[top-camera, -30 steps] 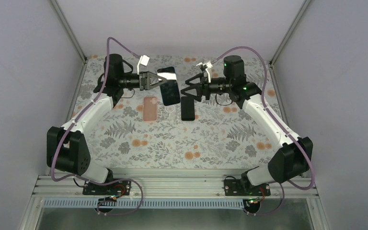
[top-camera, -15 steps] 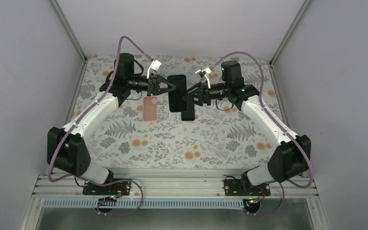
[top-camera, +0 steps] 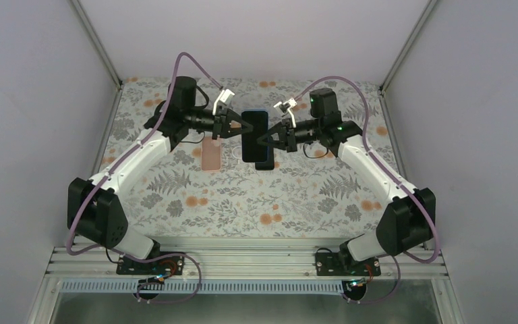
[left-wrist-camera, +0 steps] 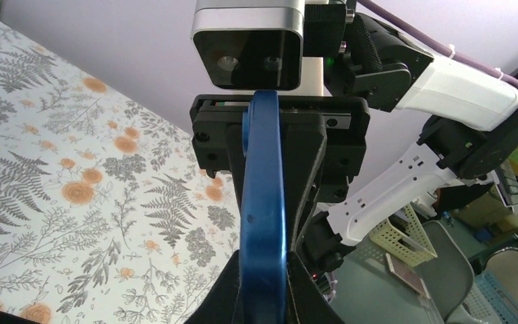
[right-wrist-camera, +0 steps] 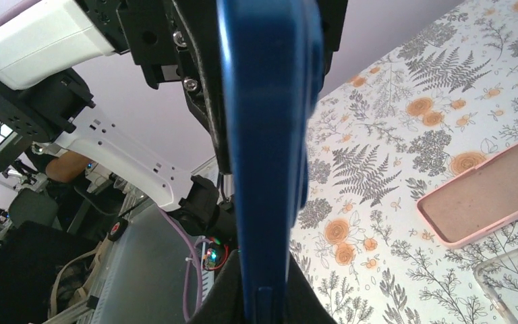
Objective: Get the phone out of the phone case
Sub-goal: Place the phone at the center of the board.
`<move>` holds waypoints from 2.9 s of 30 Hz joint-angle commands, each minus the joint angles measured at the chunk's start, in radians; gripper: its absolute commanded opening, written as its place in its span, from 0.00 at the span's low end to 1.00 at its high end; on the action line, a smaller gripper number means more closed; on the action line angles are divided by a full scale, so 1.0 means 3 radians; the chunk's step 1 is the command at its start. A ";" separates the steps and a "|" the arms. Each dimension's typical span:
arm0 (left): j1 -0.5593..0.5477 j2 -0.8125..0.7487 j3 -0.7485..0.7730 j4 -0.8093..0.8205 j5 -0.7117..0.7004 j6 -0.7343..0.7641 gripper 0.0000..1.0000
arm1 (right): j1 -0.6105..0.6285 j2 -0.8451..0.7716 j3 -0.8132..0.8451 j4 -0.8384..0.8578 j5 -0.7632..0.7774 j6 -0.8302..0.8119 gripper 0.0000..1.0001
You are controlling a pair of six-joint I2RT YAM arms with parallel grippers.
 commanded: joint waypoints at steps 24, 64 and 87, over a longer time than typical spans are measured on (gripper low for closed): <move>0.0256 -0.0040 0.0125 -0.0188 -0.0778 0.0204 1.00 | -0.0766 0.0434 0.0012 -0.1079 0.0576 -0.0770 0.04; 0.0326 0.0038 0.0016 -0.0119 -0.0825 0.0155 1.00 | -0.1295 0.2637 0.1153 -0.1911 0.0538 -0.1101 0.13; 0.0330 0.0062 0.0037 -0.0121 -0.0859 0.0145 1.00 | -0.1356 0.2679 0.1140 -0.1886 0.0626 -0.0975 0.43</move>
